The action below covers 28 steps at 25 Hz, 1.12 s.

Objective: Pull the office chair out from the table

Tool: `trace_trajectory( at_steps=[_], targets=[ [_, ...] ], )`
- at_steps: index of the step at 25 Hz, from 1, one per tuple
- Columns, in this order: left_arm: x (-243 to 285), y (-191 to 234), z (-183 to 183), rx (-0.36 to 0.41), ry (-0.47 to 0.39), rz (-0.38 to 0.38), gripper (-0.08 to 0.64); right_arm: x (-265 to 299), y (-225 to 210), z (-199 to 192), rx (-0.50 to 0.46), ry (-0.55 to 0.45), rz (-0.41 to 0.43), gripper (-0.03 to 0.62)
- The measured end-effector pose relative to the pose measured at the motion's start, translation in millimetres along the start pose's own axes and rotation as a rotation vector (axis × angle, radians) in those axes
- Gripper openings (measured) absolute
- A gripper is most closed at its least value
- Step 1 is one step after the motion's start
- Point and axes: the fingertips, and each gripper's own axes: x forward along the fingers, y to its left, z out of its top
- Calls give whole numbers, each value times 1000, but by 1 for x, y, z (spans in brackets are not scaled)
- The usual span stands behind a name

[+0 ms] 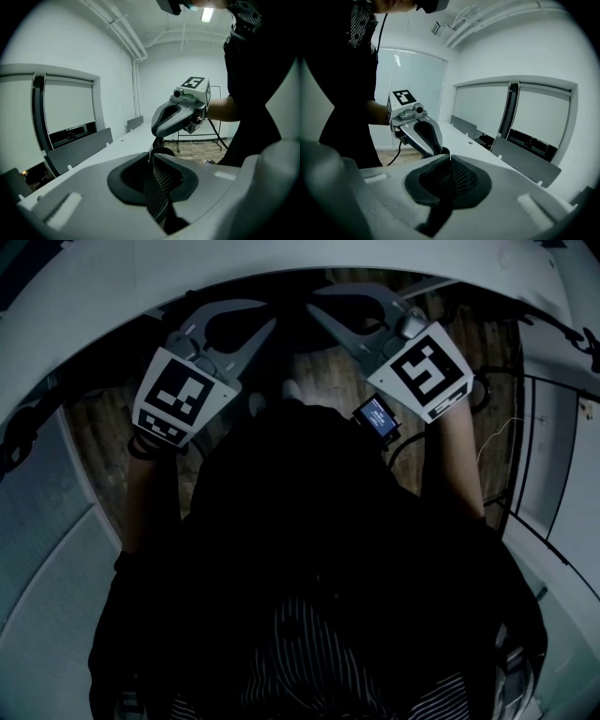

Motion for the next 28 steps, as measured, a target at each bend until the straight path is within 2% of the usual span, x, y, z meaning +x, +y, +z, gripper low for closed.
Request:
trace_trajectory(
  at_steps=[7, 12, 17, 18, 19, 20, 25, 28],
  targets=[
    [4, -12, -13, 83, 91, -36, 126, 1, 7, -9, -31, 25, 64, 37],
    [5, -15, -21, 130, 144, -55, 161, 3, 15, -19, -47, 53, 107, 84],
    [16, -26, -31, 161, 200, -111, 218, 6, 21, -38, -51, 106, 157, 160],
    [16, -29, -35, 170, 219, -126, 228, 8, 23, -42, -53, 122, 163, 197],
    [17, -32, -38, 176, 233, -139, 268, 11, 25, -46, -60, 141, 172, 249],
    [17, -34, -40, 182, 241, -145, 295, 13, 28, -49, -71, 159, 184, 265],
    [24, -34, -58, 286, 339, -130, 338, 21, 33, -61, -98, 201, 208, 295],
    [26, -41, -72, 321, 408, -171, 390, 28, 37, -73, -110, 250, 228, 333]
  ],
)
